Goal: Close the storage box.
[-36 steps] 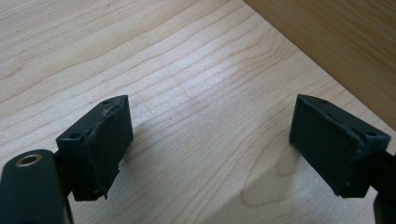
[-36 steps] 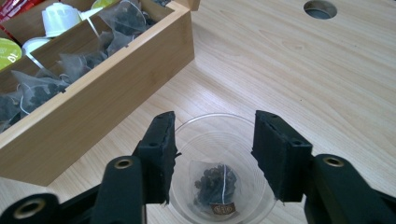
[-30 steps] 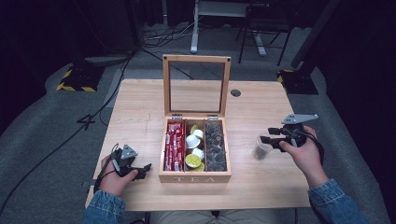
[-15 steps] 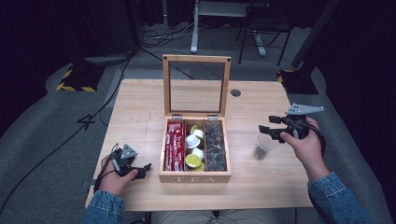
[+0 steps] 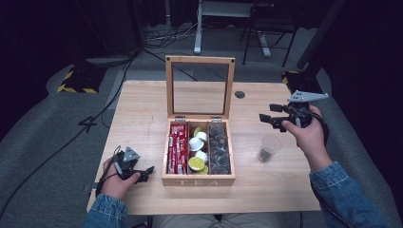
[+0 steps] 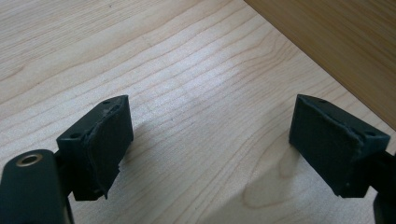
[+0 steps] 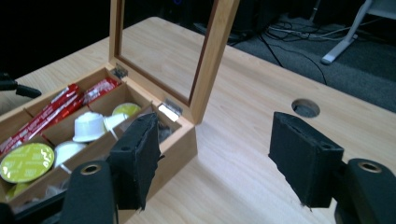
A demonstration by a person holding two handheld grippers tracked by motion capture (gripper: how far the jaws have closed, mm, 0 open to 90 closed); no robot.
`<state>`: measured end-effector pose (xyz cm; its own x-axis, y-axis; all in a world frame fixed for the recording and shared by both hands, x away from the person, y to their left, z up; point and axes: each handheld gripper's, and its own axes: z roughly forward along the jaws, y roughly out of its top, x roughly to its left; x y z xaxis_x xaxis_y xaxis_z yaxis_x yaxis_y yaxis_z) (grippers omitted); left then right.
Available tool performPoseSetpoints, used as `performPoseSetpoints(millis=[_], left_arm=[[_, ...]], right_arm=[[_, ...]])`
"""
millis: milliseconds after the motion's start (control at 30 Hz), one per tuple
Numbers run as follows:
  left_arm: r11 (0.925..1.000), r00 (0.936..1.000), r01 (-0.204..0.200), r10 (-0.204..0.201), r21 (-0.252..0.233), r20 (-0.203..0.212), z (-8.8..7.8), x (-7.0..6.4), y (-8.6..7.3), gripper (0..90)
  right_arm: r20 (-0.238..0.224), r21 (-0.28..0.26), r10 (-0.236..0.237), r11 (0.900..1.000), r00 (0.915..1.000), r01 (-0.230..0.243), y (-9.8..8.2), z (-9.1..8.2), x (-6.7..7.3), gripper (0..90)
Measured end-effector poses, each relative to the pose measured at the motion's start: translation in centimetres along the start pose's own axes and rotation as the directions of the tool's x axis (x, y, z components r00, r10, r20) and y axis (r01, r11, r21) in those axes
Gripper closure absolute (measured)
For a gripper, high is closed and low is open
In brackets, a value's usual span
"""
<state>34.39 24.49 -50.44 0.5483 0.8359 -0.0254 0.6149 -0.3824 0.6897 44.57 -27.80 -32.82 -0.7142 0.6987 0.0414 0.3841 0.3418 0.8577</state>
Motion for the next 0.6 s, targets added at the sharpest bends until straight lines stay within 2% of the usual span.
performPoseSetpoints(millis=[200, 433, 467, 500, 533, 567, 600], left_arm=[[0.9999, 0.9999, 0.014, -0.014, -0.004, -0.005, 0.1, 0.0, 0.1, 14.1], [0.9999, 0.9999, 0.01, -0.01, -0.002, -0.009, 0.1, 0.0, 0.1, 14.3], [0.9999, 0.9999, 0.01, -0.01, -0.002, -0.01, 0.1, 0.0, 0.1, 14.3], [0.9999, 0.9999, 0.01, -0.01, -0.002, -0.01, 0.1, 0.0, 0.1, 14.3], [0.9999, 0.9999, 0.01, -0.01, -0.001, -0.009, 0.1, 0.0, 0.1, 14.3], [0.9999, 0.9999, 0.01, -0.01, -0.002, -0.01, 0.1, 0.0, 0.1, 14.3], [0.9999, 0.9999, 0.01, -0.01, -0.002, -0.01, 0.1, 0.0, 0.1, 14.3]], right_arm=[[-0.01, -0.027, 0.0, 1.0, 1.0, -0.001, 1.9, 1.2, -0.3, 31.3], [-0.024, -0.049, -0.008, 0.999, 0.9997, 0.007, 4.1, 3.1, -0.8, 31.2], [-0.032, -0.057, -0.004, 0.998, 0.9995, 0.002, 4.5, 3.4, -0.9, 29.9], [-0.033, -0.073, 0.0, 0.997, 0.9994, -0.003, 5.0, 3.7, -1.1, 24.6], [-0.019, -0.091, 0.013, 0.996, 0.9997, -0.014, 5.5, 4.0, -1.2, 17.9], [-0.005, -0.101, 0.021, 0.995, 0.9998, -0.021, 6.0, 4.3, -1.4, 17.2], [0.007, -0.108, 0.025, 0.994, 0.9997, -0.025, 6.5, 4.5, -1.6, 23.0]])
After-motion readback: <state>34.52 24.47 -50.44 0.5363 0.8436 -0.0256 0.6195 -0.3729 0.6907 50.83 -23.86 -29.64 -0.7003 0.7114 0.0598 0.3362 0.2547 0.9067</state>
